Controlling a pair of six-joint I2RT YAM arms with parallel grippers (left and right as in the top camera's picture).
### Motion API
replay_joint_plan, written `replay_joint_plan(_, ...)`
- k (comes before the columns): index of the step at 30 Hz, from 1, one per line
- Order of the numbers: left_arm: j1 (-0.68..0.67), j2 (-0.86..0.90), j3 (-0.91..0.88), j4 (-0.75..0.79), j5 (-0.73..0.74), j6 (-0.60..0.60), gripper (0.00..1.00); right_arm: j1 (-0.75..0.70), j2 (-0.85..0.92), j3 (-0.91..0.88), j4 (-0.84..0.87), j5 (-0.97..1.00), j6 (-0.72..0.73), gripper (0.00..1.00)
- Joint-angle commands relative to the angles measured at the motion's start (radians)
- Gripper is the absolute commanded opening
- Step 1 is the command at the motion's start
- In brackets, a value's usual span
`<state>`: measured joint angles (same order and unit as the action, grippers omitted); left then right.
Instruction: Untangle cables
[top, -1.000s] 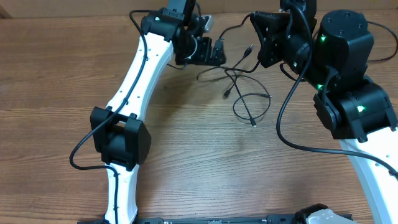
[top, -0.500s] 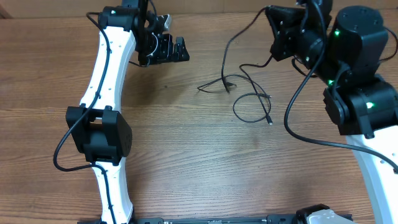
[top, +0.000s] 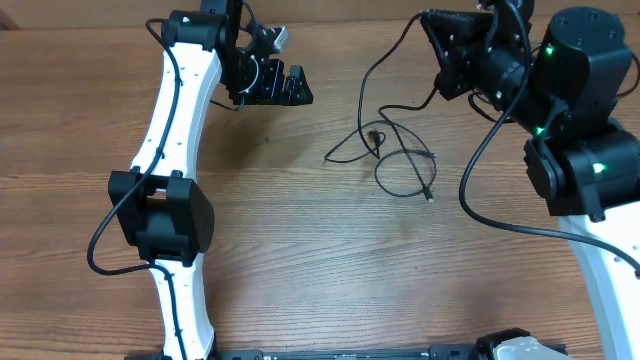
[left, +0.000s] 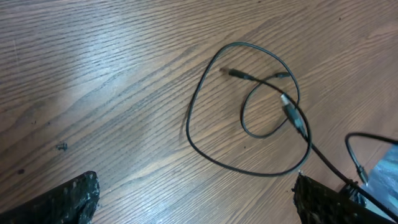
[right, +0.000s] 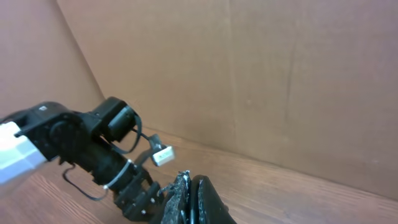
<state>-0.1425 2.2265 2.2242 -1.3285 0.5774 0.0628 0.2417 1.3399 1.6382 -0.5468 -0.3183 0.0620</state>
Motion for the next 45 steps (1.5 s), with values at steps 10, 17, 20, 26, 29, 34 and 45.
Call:
replay_joint_plan(10,-0.004,0.004,0.004,-0.002,0.026,0.026,1.00,-0.003,-0.024,0.226,0.023,-0.027,0.018,0.04)
replay_joint_plan(17,-0.014,0.004,0.004,-0.011,0.045,0.028,1.00,-0.003,-0.018,0.234,0.011,-0.027,0.021,0.04)
replay_joint_plan(20,-0.035,0.004,0.004,-0.027,0.138,0.096,1.00,-0.003,-0.011,0.234,0.012,-0.027,0.021,0.04)
replay_joint_plan(26,-0.114,0.004,0.004,-0.142,0.145,0.400,1.00,-0.003,-0.004,0.234,0.021,0.003,0.020,0.04)
replay_joint_plan(29,-0.161,0.004,0.004,-0.196,0.105,0.536,1.00,-0.003,-0.003,0.234,0.020,0.003,0.020,0.04)
replay_joint_plan(34,-0.231,0.004,0.004,-0.179,-0.075,0.547,1.00,-0.003,-0.003,0.234,0.016,0.002,0.021,0.04)
replay_joint_plan(45,-0.253,0.005,0.004,0.111,-0.459,0.107,1.00,-0.003,-0.003,0.234,-0.065,-0.076,0.024,0.04)
